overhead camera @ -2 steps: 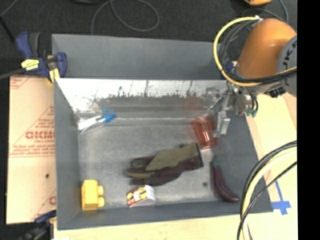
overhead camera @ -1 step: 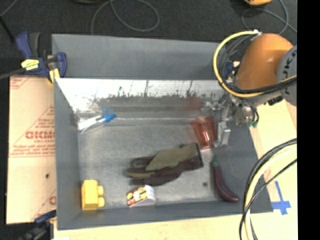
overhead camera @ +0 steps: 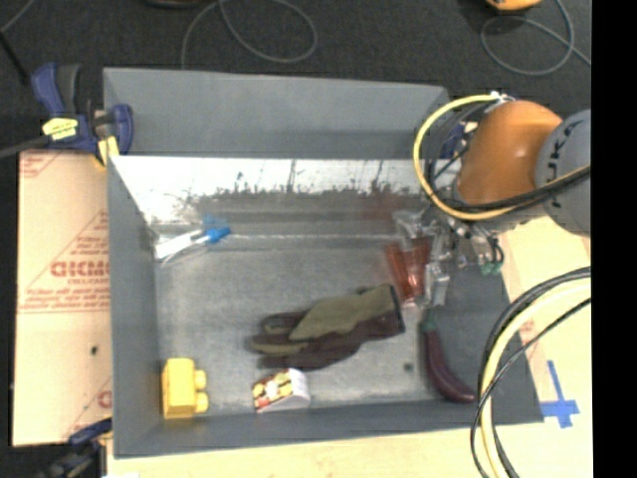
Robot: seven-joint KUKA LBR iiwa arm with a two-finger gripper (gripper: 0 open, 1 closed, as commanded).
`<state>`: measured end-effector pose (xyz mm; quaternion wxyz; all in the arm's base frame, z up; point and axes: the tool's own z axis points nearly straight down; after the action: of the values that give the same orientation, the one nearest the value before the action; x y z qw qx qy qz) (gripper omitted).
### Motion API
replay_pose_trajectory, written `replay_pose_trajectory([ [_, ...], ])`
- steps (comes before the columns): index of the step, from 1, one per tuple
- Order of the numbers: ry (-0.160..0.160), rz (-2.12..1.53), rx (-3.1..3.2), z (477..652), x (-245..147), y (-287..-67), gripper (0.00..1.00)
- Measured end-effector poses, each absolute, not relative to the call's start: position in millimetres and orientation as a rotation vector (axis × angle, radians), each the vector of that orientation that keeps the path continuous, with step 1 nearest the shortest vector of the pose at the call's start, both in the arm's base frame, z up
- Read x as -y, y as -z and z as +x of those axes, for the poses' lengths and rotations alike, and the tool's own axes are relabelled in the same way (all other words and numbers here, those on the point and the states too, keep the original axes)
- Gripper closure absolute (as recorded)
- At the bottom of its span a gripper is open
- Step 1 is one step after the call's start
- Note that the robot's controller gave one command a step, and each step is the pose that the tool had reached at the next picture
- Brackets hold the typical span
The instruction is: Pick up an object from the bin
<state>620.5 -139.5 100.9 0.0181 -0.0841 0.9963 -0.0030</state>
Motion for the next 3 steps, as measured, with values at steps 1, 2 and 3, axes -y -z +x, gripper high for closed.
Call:
replay_pose_trajectory([
  [1,0.001,-0.299,-3.123,616.0,138.1,-104.2,1.00],
  [2,0.002,-0.301,-3.121,616.4,138.2,-105.1,0.00],
  [3,0.002,-0.302,-3.121,616.5,138.2,-105.2,0.00],
])
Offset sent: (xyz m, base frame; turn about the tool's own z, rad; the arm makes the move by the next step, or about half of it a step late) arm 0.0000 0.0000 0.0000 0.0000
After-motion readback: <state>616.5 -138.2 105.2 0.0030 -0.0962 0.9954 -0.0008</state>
